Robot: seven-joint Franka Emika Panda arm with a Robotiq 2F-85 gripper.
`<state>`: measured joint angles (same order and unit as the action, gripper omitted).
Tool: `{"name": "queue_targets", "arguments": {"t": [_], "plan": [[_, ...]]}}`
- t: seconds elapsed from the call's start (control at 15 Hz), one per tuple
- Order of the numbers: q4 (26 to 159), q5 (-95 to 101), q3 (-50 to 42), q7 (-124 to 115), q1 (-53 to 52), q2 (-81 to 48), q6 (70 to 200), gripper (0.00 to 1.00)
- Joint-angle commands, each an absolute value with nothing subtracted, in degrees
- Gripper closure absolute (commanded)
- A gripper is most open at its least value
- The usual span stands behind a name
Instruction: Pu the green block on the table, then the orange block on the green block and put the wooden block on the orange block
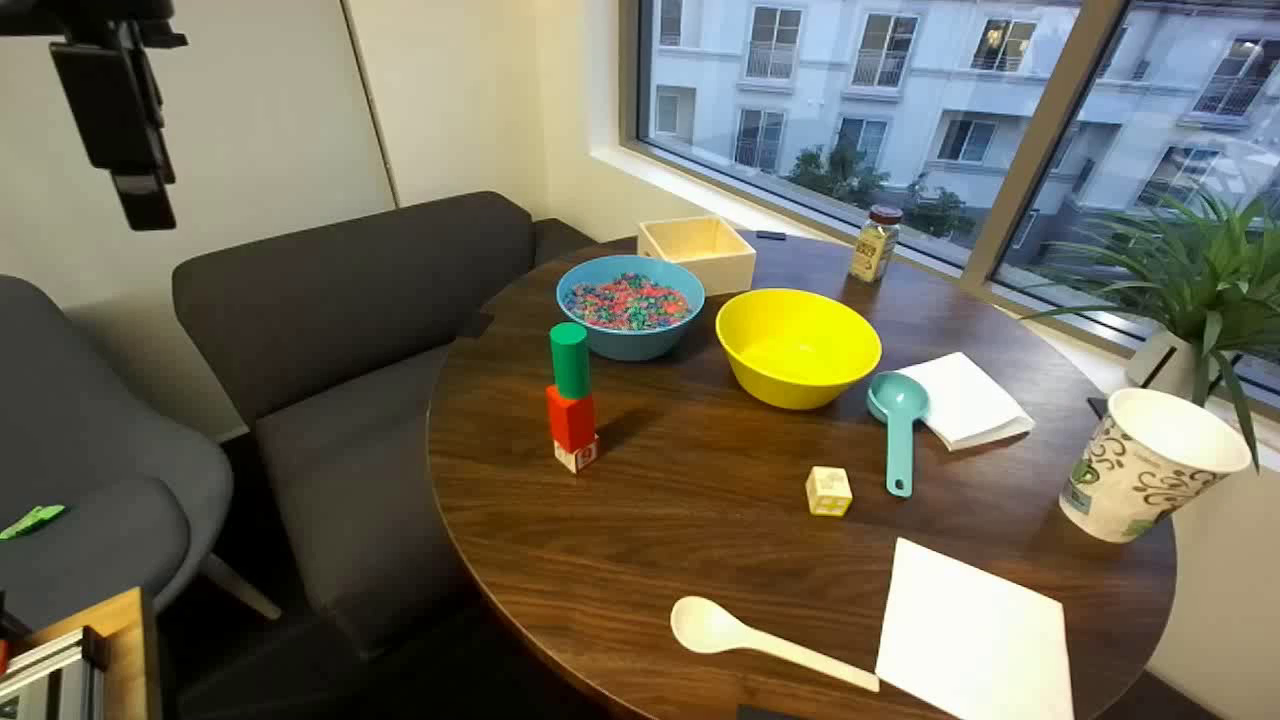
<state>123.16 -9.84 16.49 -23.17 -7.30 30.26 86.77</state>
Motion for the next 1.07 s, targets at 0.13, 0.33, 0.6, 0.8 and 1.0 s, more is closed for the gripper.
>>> {"name": "queue_targets", "arguments": {"t": [0.13, 0.33, 0.6, 0.8, 1.0], "plan": [[123.0, -9.8, 16.4, -23.2, -7.4, 30.1, 86.6, 0.0], [123.6, -6.9, 16.5, -24.3, -6.0, 30.5, 87.8, 0.0], [125.7, 4.7, 15.9, -23.9, -3.5, 31.4, 95.8, 0.0], [129.3, 4.7, 14.0, -27.8, -1.9, 31.6, 107.8, 0.0], [133.9, 2.8, 13.0, -33.5, -0.2, 31.8, 118.0, 0.0]]}}
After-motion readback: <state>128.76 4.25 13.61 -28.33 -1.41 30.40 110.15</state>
